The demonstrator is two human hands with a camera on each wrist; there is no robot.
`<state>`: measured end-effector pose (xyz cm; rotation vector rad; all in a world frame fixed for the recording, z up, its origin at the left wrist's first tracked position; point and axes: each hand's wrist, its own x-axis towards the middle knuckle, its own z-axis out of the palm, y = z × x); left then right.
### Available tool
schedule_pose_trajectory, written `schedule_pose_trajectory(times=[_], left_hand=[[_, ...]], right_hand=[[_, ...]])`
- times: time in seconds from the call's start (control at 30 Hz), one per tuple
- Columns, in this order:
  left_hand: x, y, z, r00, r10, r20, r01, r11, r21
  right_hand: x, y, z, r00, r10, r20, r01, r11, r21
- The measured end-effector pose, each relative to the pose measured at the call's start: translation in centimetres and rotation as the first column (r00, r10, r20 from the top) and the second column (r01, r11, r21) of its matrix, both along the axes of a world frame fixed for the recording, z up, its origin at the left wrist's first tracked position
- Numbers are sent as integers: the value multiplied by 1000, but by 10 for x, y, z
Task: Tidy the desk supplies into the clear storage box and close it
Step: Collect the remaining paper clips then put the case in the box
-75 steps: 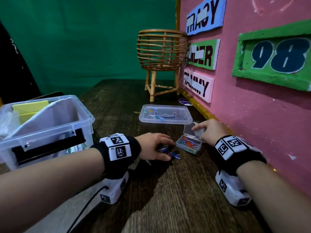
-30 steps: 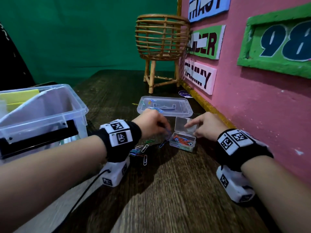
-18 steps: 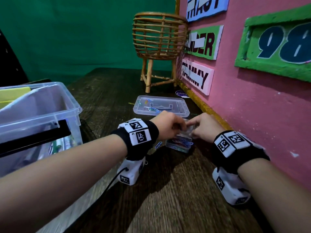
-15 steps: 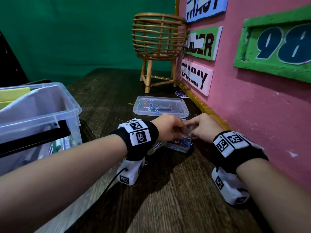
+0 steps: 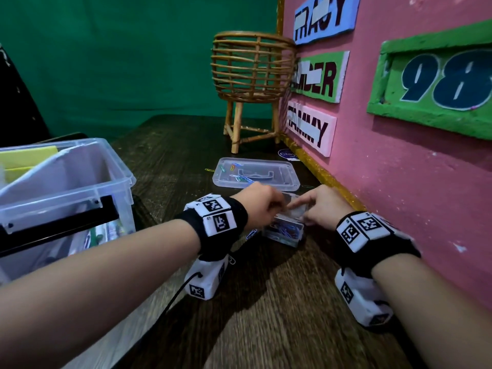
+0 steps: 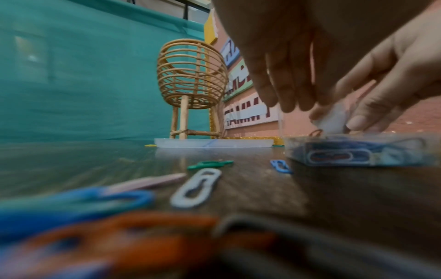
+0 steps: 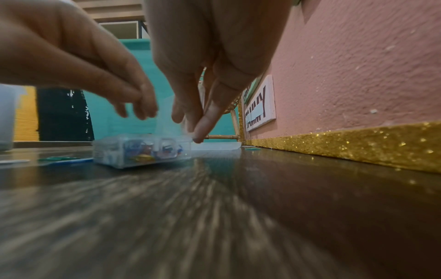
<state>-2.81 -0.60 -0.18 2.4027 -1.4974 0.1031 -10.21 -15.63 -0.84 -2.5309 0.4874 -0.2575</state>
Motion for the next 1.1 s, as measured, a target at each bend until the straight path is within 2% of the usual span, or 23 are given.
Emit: schedule_pose_trajectory(times=[0.1, 0.17, 0.2, 0.27, 0.4, 0.47, 0.57, 0.67, 0.77, 0.9, 1.1], left_hand=[[7, 18, -5, 1000, 16, 20, -20, 972, 234], [9, 33, -10, 999, -35, -34, 45, 927, 371], [9, 39, -10, 995, -63, -74, 87, 918, 387], [9, 51, -9, 991, -78, -110, 113, 925, 364], [12, 77, -7, 999, -11, -31, 20, 953, 304], [16, 90, -9, 996, 53, -66, -33, 960, 280], [19, 99, -14, 965, 180, -189, -94, 915, 392], [20, 98, -17, 960, 206, -188, -92, 870, 485], [23, 98, -14, 964, 202, -172, -119, 907, 403], [23, 96, -14, 951, 209, -226, -140, 947, 289], [20, 93, -14, 958, 197, -208, -145, 960, 239]], right_hand=[[-2, 1, 1, 998, -53, 41, 53, 999, 10], [-4, 1, 3, 995, -79, 63, 78, 997, 16], [-6, 1, 4, 994, -84, 66, 83, 996, 20], [-7, 2, 6, 994, -85, 61, 83, 996, 34], [-8, 3, 4, 995, -76, 59, 74, 997, 39], [-7, 3, 4, 995, -72, 63, 69, 997, 38], [-5, 2, 3, 996, -74, 55, 72, 996, 44], [-5, 1, 3, 996, -75, 52, 73, 996, 49], [-4, 0, 1, 996, -79, 51, 77, 996, 52], [-3, -1, 0, 998, -41, 45, 40, 999, 19], [-1, -1, 0, 1000, -8, 6, 8, 1000, 23]])
